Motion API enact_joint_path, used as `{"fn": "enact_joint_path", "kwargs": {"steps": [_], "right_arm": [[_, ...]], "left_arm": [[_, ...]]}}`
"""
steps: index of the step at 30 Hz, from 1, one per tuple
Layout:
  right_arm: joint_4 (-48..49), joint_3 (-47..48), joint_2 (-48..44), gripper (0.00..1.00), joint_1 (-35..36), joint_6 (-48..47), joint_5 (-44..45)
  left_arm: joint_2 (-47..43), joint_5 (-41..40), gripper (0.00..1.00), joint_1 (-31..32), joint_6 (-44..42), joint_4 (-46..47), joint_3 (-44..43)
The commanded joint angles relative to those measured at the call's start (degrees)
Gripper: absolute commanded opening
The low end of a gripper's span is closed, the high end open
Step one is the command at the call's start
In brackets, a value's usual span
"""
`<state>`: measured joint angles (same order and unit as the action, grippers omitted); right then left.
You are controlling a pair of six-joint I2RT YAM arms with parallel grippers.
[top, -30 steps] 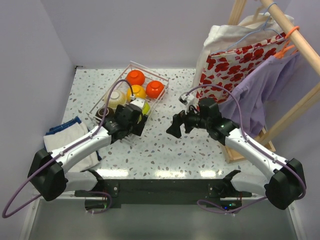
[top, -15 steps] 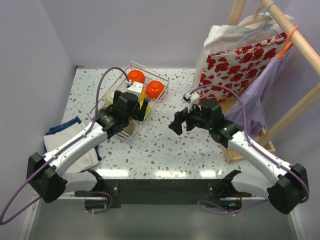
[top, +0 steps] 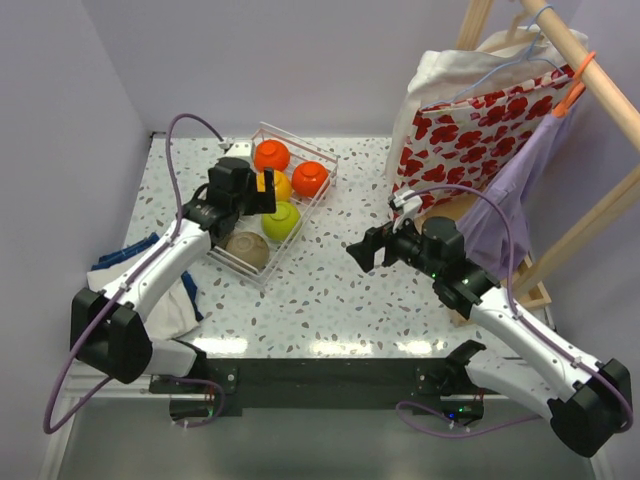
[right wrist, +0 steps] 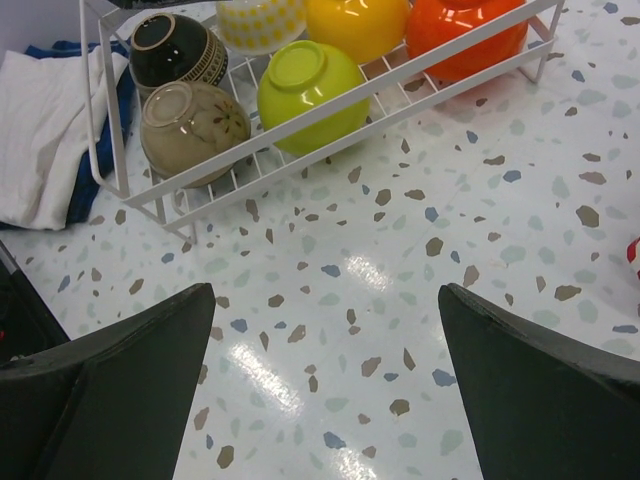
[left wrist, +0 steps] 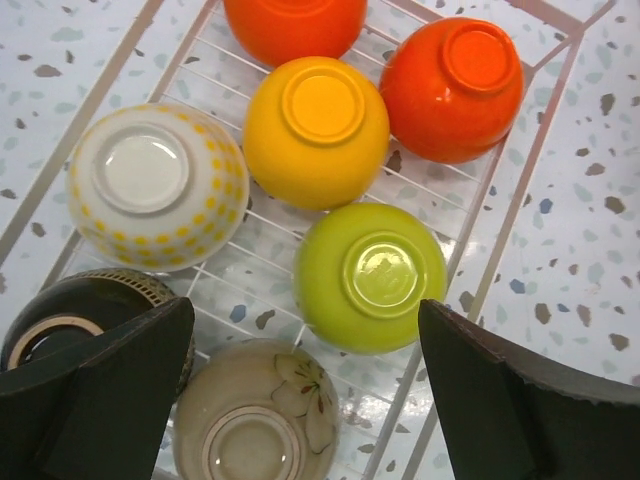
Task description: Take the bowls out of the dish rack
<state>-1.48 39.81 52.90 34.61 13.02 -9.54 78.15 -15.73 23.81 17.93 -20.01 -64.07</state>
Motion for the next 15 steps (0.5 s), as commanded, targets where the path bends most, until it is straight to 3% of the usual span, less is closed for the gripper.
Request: {"fn": "enact_joint_path", "kwargs": {"steps": [1,15], "right_arm": [[3.3,-0.3,1.1,0.99,0.3,1.0,-0.9],[2.7,-0.5,2.0,0.99,0.3,0.6,-3.6]], "left_arm": [[0.3,10.7,1.00,-4.0,6.6,6.2,0.6],[7.3,15.4,1.00,-5.7,8.0,5.2,-0.9]]}}
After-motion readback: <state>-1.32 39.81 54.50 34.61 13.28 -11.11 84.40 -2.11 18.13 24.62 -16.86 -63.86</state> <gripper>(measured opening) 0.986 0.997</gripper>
